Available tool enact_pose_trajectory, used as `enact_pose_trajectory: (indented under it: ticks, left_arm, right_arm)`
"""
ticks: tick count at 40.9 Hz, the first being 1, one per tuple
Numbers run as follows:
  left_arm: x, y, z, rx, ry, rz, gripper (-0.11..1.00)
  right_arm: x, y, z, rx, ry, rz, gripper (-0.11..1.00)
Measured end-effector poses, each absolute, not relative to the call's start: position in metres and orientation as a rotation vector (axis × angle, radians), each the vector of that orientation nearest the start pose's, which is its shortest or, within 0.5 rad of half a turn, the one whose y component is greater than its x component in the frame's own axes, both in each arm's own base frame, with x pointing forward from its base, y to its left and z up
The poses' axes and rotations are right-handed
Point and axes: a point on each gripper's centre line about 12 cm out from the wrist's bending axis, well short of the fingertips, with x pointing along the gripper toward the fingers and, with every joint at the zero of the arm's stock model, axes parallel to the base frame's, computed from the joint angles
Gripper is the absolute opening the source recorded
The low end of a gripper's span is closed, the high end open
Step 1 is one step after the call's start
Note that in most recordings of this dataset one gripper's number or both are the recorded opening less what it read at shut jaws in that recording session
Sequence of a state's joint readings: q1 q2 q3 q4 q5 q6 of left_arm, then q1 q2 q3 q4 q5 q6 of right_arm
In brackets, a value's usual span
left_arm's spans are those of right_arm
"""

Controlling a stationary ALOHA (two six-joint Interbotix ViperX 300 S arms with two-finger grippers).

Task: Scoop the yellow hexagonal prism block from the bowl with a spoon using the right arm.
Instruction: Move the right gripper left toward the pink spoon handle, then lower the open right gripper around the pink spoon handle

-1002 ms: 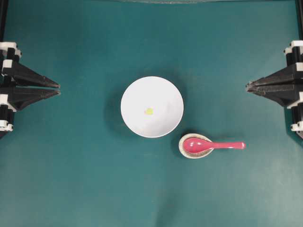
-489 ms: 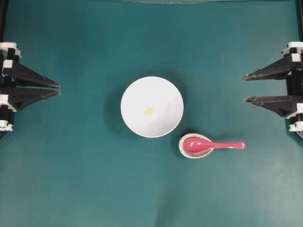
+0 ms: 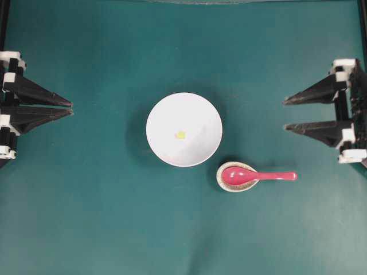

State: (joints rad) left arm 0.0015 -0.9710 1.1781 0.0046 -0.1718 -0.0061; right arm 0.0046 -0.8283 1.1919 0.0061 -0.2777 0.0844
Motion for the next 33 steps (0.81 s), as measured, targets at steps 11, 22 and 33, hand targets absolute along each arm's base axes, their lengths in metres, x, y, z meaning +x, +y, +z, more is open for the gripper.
enact_pose_trajectory:
  ticks: [11, 22, 33]
  left_arm:
    - [0.198, 0.000, 0.279, -0.002, 0.035, 0.001, 0.16]
    - [0.198, 0.000, 0.280, -0.002, 0.034, 0.001, 0.16]
    - [0.198, 0.000, 0.279, -0.002, 0.034, 0.001, 0.16]
  right_arm:
    - [0.228, 0.006, 0.225, 0.123, 0.136, 0.010, 0.57]
    - [0.233, 0.015, 0.193, 0.154, 0.170, 0.027, 0.57]
    - [0.237, 0.027, 0.172, 0.177, 0.200, 0.052, 0.57]
